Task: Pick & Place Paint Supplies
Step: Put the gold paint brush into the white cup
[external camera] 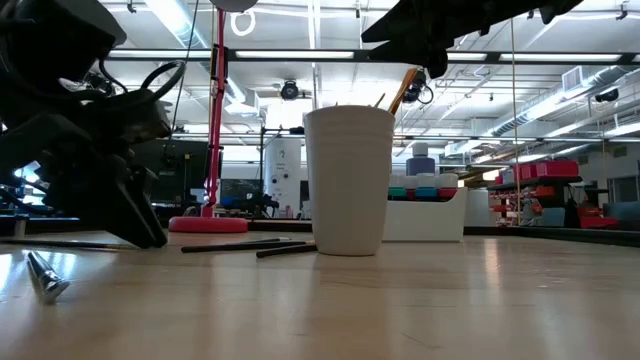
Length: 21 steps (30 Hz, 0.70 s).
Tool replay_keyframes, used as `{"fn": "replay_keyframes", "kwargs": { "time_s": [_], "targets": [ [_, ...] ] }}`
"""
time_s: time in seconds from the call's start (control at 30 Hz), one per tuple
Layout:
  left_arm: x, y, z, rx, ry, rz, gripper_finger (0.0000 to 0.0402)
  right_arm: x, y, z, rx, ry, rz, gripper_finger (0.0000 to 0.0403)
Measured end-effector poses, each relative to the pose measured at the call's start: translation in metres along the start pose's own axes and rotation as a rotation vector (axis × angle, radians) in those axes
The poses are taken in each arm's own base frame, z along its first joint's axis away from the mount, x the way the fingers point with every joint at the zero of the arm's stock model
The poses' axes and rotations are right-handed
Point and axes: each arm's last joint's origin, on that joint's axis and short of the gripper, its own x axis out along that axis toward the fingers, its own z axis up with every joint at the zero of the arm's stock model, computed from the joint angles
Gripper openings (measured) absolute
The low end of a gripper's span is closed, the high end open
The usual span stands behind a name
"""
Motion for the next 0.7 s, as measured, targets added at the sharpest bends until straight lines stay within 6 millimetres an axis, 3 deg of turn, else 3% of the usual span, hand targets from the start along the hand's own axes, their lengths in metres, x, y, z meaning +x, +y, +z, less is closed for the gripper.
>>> {"fn": "replay_keyframes", "kwargs": {
  "time_s": [0.4, 0.7],
  "targets": [
    [-0.015, -0.006, 0.019, 0.153, -0.097, -0.079, 0.0133, 0.0, 0.0, 0.0, -0.008, 0.003, 0.0, 0.0194],
    [-0.015, -0.002, 0.003, 0.124, 0.112, -0.147, 0.0133, 0.0, 0.0, 0.0, -0.009, 0.003, 0.0, 0.0194]
  ]
}}
